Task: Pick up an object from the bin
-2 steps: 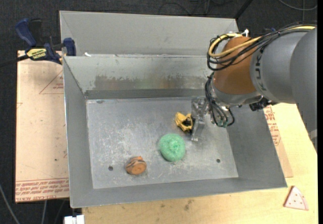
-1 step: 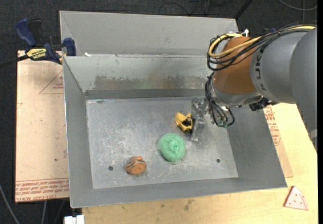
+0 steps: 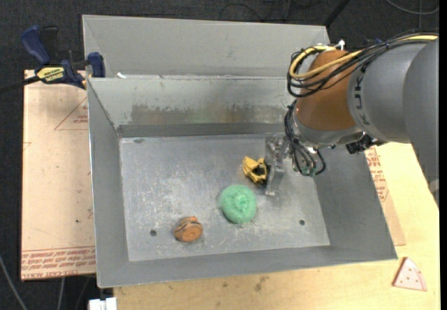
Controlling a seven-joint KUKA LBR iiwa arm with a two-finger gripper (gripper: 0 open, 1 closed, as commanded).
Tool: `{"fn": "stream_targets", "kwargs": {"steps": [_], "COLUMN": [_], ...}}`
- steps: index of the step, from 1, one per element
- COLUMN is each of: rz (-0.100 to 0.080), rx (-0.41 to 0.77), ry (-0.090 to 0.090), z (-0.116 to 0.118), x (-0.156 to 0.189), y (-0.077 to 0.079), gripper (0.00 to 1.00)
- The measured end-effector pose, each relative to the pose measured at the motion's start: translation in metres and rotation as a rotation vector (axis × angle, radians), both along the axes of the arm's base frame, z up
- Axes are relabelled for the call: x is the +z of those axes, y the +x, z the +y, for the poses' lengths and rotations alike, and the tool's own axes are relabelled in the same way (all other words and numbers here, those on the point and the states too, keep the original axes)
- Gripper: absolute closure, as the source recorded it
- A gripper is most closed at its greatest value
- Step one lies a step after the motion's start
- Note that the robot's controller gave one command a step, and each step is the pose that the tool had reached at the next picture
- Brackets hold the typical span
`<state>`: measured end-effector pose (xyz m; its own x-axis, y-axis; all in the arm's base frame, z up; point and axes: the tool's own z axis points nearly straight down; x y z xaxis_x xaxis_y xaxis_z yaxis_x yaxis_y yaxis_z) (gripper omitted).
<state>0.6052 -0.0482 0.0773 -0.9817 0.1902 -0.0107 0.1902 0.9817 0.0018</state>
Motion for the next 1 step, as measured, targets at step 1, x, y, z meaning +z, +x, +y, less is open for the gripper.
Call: {"fn": "stream_targets", "kwargs": {"steps": [1], "rz": [0.010], "rx": [0.000], "ry": [0.001], "z": [0.0001], "x": [0.0185], "y": [-0.0020], "gripper": [1.00]}}
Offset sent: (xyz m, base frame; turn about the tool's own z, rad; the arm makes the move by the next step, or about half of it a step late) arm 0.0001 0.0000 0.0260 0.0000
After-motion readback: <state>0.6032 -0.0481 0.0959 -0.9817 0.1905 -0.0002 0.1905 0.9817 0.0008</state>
